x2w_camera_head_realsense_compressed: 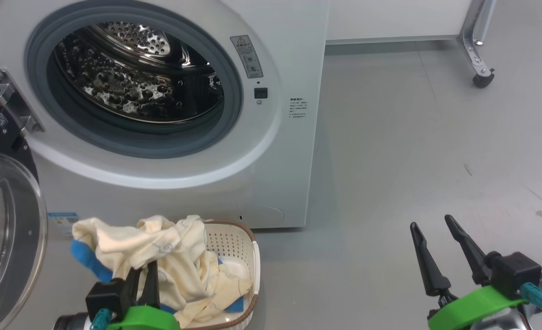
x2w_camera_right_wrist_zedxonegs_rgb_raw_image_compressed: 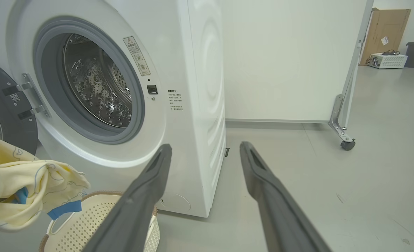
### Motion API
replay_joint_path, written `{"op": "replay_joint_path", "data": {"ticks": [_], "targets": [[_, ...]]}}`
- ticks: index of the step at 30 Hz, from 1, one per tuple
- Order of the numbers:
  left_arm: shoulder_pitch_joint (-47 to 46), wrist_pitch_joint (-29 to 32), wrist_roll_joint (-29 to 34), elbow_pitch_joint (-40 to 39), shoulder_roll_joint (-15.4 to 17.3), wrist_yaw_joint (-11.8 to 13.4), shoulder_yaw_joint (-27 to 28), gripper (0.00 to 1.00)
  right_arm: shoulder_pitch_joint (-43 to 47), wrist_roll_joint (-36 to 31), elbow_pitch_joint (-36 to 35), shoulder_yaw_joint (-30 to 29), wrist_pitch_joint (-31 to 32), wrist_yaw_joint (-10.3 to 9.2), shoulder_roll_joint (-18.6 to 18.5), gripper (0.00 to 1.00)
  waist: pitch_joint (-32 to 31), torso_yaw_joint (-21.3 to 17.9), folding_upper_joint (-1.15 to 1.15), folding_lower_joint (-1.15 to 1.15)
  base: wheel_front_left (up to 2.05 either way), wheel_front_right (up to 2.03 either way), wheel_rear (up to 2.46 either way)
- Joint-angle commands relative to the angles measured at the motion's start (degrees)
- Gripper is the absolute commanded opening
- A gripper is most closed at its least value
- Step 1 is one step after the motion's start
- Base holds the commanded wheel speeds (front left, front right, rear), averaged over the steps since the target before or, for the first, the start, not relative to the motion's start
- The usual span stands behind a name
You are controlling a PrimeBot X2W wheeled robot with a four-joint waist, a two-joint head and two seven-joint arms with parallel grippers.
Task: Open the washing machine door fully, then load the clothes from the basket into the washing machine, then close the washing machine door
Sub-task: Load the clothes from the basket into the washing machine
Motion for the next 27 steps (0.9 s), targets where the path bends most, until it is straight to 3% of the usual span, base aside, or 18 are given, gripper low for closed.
{"op": "replay_joint_path", "data": {"ticks": [1,16,27], "targets": [[-2.59,-0.24,-0.07,-1.66,1.04,0.48,2.05,0.0,-1.58,0.33,-1.92,1.4,-0.16,0.09,-0.52,1.0,0.19,0.0,0.0,0.0,0.0,0.0,0.0],[-7.89,0.31,-0.42,1.94,1.04,-0.37,1.48,0.0,-3.09,0.97,-1.51,2.58,-0.85,0.09,-0.52,1.0,3.58,-0.52,0.0,0.0,0.0,0.0,0.0],[-21.48,5.57,-3.62,14.72,2.89,-4.47,3.33,0.0,-7.18,2.55,0.45,4.99,-2.85,0.09,-0.52,1.0,10.97,-5.47,0.0,0.0,0.0,0.0,0.0]]}}
